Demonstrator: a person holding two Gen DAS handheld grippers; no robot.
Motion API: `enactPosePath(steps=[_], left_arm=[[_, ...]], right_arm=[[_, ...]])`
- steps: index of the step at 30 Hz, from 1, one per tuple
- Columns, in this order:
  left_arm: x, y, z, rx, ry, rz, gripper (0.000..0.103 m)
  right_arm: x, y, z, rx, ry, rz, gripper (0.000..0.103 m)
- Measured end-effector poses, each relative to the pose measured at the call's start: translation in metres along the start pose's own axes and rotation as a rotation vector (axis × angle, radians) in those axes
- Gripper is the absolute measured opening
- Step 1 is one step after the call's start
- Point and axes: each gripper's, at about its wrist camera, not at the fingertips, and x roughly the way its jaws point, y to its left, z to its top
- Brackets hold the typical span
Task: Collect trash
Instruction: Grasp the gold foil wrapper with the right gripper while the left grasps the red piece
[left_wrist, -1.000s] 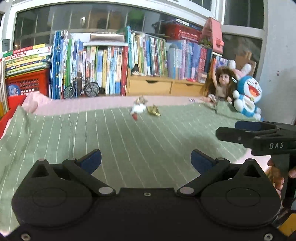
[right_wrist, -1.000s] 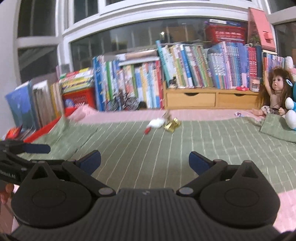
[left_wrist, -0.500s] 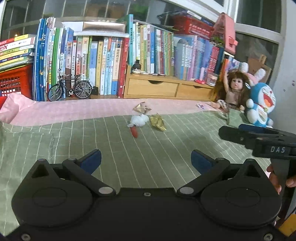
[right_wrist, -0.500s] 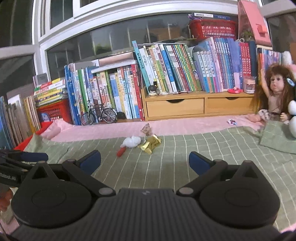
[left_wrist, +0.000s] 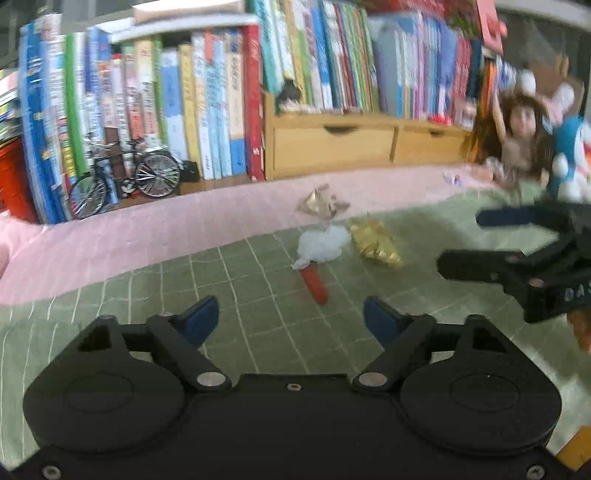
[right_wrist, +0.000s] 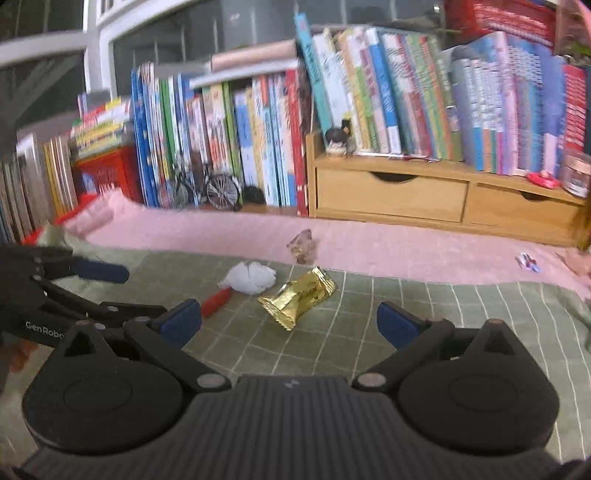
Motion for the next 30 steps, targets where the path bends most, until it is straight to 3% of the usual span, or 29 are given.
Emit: enactPosePath(steps=[4, 8, 11, 13, 15, 16, 22, 26, 30], left_arm=[[0.022, -0.004, 0.0, 0.035, 0.017, -0.02, 0.067], [0.037, -0.009, 0.003, 0.052, 0.026, -0.05, 0.059], [0.045, -0.014, 0.004, 0.073, 0.037, -0.054, 0.042], [0.048, -0.016, 0.005, 0.079, 0.032, -0.047, 0.037], [0.05, -0.015, 0.007, 0.073, 0.029, -0.052, 0.023], [0.051, -0.015, 0.008, 0.067, 0.03, -0.055, 0.021], [0.056, -0.018, 0.009, 0.1, 0.026, -0.048, 0.012], [0.059, -0.013, 0.01, 0.06, 0.016, -0.054, 0.01], [0.058, -0.008, 0.01, 0.047, 0.014, -0.07, 0.009]], right_arm=[[0.025, 0.001, 0.004, -0.036, 0.023, -0.051, 0.102], [0.048, -0.009, 0.012, 0.055, 0.048, -0.033, 0.097], [0.065, -0.017, 0.015, 0.126, 0.081, -0.009, 0.093], [0.072, -0.019, 0.014, 0.149, 0.086, 0.027, 0.088], [0.077, -0.016, 0.012, 0.131, 0.101, 0.032, 0.079], [0.078, -0.014, 0.012, 0.115, 0.107, 0.023, 0.076], [0.083, -0.011, 0.008, 0.086, 0.124, 0.003, 0.071], [0.082, -0.008, 0.007, 0.042, 0.124, -0.021, 0.043], [0.078, -0.009, 0.005, 0.032, 0.121, -0.024, 0.041]])
